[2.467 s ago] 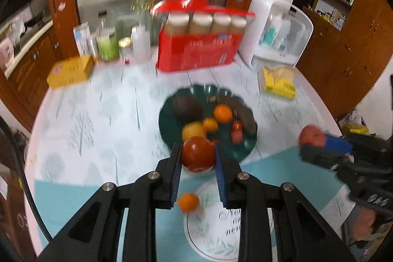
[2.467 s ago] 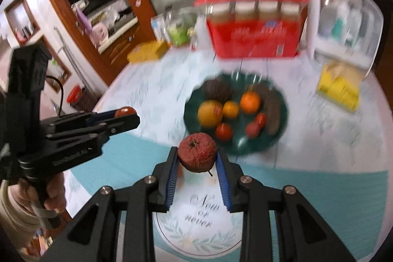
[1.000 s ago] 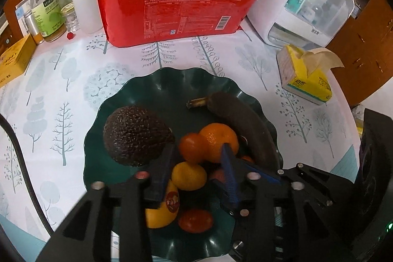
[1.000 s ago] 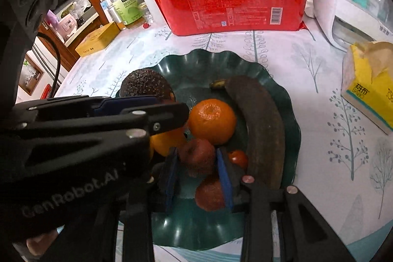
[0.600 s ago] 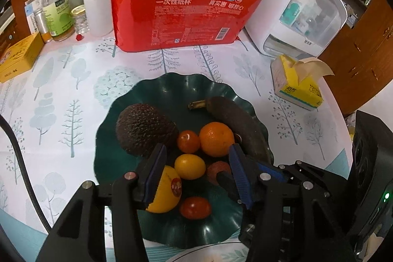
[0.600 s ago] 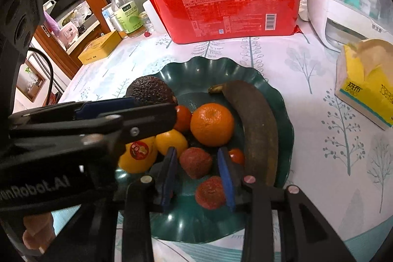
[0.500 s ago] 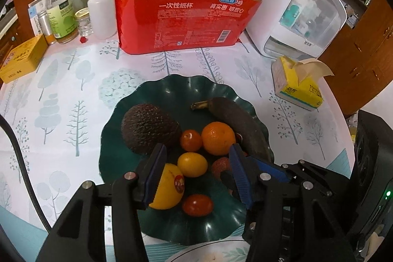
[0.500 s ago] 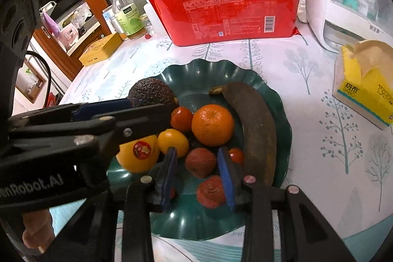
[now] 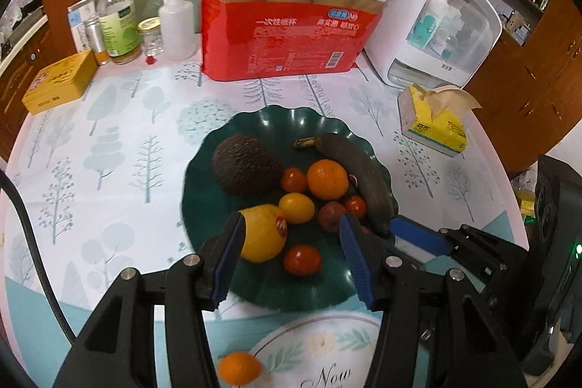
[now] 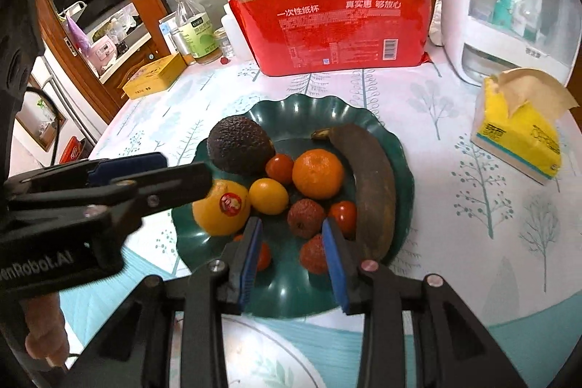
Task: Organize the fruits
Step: 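Withdraw both tools from the green plate back toward the white plate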
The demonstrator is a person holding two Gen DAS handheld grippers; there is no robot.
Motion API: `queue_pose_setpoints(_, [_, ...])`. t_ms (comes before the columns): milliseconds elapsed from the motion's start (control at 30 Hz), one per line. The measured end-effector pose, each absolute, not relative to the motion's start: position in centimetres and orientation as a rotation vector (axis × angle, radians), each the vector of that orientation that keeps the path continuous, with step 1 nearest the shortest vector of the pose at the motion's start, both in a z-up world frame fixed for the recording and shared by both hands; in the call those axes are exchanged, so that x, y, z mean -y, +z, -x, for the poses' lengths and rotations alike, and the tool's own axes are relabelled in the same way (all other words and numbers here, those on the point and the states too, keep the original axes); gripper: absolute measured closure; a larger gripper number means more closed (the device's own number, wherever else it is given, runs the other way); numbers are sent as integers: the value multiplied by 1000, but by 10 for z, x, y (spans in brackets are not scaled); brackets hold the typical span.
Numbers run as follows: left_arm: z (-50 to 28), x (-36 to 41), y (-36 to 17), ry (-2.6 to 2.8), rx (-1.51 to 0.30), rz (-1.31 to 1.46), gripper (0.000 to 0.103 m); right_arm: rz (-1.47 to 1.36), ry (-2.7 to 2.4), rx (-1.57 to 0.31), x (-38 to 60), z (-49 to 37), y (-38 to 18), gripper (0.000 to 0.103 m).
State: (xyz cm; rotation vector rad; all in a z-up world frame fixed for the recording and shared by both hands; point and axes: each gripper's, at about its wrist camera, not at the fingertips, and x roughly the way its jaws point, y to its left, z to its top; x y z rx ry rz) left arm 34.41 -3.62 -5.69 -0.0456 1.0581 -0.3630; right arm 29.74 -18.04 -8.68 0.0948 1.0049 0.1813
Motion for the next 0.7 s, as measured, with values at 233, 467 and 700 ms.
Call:
queue_pose_setpoints(233, [-310,2,-14,-345,-978,55,41,-70,167,-959,176,-270,-47,68])
queue_pose_setpoints(467, [-278,-37,18,-314,-912,95,36,-35,182,-916,155,-245,-5,68])
queue_pose_setpoints(700, [-237,-71,25,-203,-852,6,23,-15,242,-909,121,-223,14,66])
